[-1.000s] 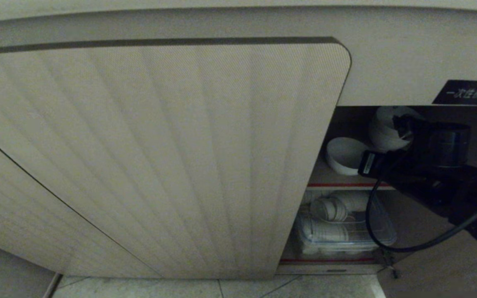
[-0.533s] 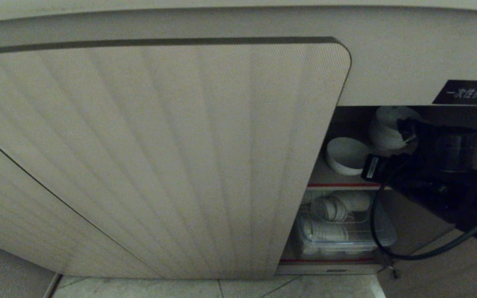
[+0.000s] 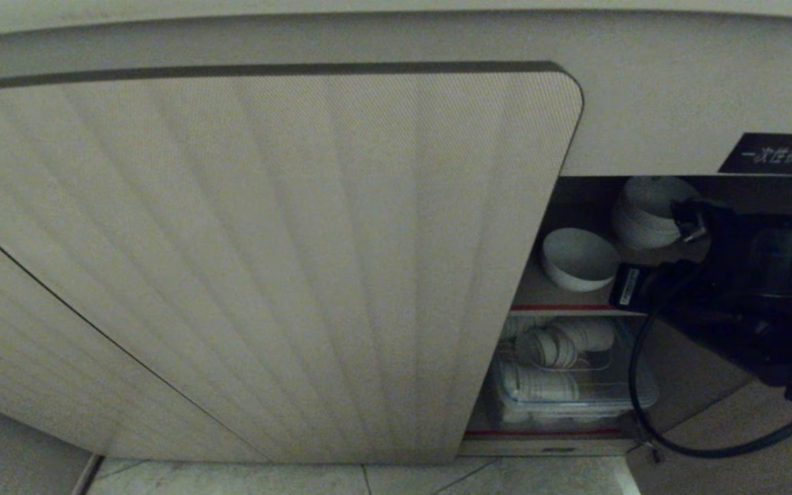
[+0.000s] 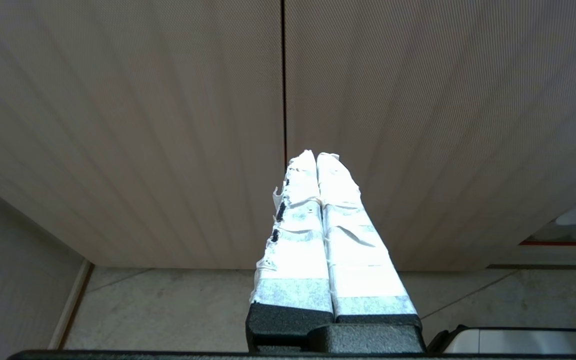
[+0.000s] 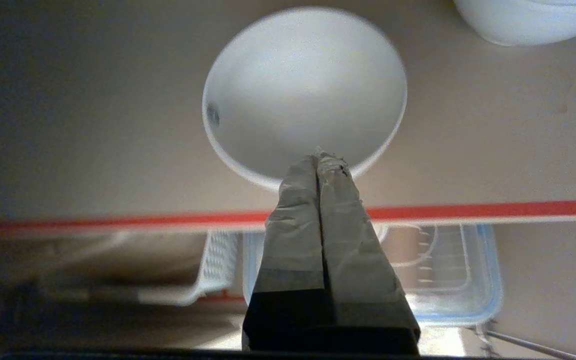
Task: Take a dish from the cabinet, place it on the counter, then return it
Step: Close the cabinet door
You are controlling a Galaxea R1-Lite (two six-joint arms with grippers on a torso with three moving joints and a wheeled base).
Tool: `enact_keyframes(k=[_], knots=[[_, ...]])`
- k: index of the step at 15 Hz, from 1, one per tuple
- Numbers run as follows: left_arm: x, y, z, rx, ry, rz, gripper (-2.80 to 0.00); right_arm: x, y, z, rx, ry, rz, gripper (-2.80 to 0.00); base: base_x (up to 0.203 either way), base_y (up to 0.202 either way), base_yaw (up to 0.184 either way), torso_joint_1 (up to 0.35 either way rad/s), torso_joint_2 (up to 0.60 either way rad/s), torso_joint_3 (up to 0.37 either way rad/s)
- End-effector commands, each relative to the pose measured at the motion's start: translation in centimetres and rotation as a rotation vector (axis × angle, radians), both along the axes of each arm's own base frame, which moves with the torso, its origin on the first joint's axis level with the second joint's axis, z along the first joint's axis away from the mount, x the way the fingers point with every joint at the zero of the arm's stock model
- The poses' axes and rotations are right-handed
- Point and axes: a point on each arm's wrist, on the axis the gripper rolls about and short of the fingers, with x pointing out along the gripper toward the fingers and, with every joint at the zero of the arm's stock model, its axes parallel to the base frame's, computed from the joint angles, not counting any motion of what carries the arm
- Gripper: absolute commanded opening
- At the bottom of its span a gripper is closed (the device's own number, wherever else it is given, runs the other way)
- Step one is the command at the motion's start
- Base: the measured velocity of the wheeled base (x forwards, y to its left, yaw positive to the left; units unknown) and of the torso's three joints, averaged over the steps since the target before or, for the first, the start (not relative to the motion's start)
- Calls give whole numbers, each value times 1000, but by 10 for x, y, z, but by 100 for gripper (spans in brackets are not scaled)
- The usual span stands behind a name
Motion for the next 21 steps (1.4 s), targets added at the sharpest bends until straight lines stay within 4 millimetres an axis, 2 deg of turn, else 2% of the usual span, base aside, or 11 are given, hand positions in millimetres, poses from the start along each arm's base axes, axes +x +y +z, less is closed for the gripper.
enact_keyframes(k=[1,9,21], knots=[[0,0,0,0,0,0,-280,-11,-3,1,-15,-8,21,-280,0,0,0,0,0,0],[0,0,0,0,0,1,-280,-36,-10,-1,-30,-3,32,-280,0,0,0,0,0,0],[0,0,0,0,0,-1,-280,-84,-25,-5,-112,-25,87,-280,0,0,0,0,0,0]])
